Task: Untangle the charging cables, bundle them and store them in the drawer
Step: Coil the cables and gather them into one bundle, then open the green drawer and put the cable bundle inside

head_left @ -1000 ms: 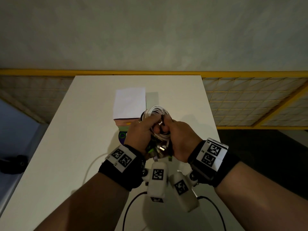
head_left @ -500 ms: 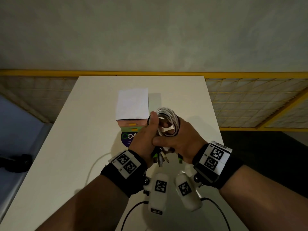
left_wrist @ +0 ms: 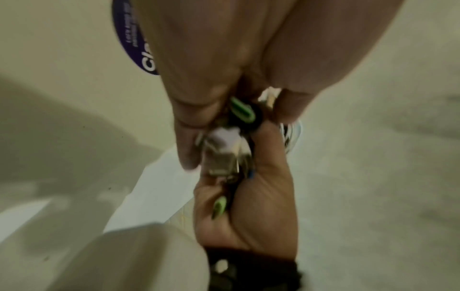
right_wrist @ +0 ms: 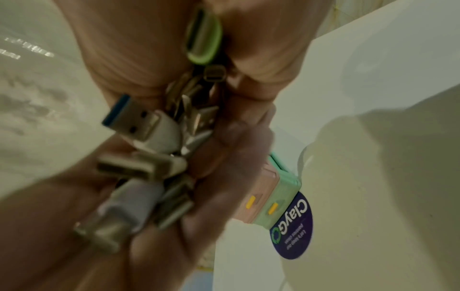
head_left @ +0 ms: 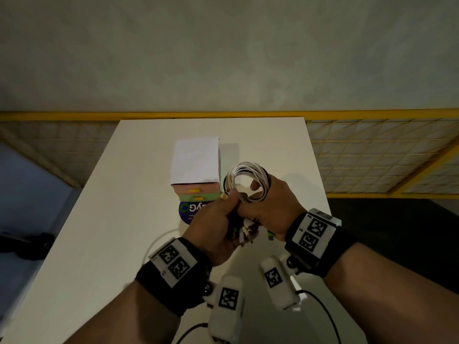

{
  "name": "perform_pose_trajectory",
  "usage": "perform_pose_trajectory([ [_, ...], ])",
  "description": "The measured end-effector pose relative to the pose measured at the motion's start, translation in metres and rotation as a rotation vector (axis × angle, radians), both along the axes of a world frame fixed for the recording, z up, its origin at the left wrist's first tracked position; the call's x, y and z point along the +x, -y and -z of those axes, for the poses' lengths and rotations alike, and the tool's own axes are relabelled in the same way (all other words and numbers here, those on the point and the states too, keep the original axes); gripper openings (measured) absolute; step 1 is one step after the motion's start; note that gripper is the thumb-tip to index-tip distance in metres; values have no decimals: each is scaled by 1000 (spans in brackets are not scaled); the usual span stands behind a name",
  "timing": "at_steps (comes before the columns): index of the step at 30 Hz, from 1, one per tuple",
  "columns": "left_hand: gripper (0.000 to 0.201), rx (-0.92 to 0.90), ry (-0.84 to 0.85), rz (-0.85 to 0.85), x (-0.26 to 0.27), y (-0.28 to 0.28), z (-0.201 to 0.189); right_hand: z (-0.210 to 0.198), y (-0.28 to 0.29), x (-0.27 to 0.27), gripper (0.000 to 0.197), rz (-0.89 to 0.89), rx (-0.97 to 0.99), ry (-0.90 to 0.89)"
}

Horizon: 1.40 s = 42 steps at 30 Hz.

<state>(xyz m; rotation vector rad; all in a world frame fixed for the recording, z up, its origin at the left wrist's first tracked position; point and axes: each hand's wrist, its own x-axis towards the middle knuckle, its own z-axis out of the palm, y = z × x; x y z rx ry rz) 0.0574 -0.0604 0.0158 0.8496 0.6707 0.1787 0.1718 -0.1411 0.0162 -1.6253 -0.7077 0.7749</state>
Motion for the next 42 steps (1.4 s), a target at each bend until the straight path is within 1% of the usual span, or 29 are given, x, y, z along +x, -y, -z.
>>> perform_pose_trajectory([
  [2, 41, 12, -25, -64, 6, 6, 3, 3, 0, 0, 44, -17, -11, 5],
  [6, 38, 27, -98, -142, 10, 11, 11, 16, -1, 0, 48, -40, -63, 8],
  [8, 38, 69, -153, -179, 10, 9, 21, 23, -4, -3, 51, -37, -108, 16],
  [10, 37, 113, -175, -196, 11, 3, 27, 28, -10, -5, 50, -11, -126, 44],
  [15, 40, 184, -147, -68, 3, -25, 43, 31, -31, -15, 62, 80, -166, 27],
  [19, 38, 214, -94, 49, -7, -52, 53, 39, -52, -31, 54, 207, -188, 7],
  [22, 40, 239, -116, 77, -10, -67, 60, 42, -61, -40, 44, 283, -151, -11],
  [25, 46, 200, -106, 76, -10, -73, 66, 46, -62, -42, 39, 307, -101, -55],
  [28, 39, 32, -32, 22, -15, -83, 75, 51, -62, -40, 35, 297, -44, -161],
  [29, 37, -41, -38, -16, -18, -88, 78, 53, -61, -37, 33, 309, -24, -224],
  [31, 33, -152, -107, -166, -21, -98, 94, 57, -60, -29, 30, 305, -7, -310],
  [33, 18, -158, -249, -353, -18, -107, 115, 60, -57, -21, 33, 287, -6, -350],
  [34, 8, -147, -320, -411, -14, -111, 124, 61, -55, -18, 34, 293, 0, -365],
  [35, 6, -144, -370, -441, -8, -114, 129, 62, -53, -15, 32, 304, 10, -370],
  [37, 12, -128, -431, -450, 3, -121, 141, 63, -48, -10, 35, 309, 13, -354],
  [40, 2, -59, -476, -410, 13, -132, 157, 63, -39, -4, 40, 295, 23, -348],
  [42, 7, -59, -489, -462, 15, -136, 163, 65, -35, 0, 43, 304, 17, -341],
])
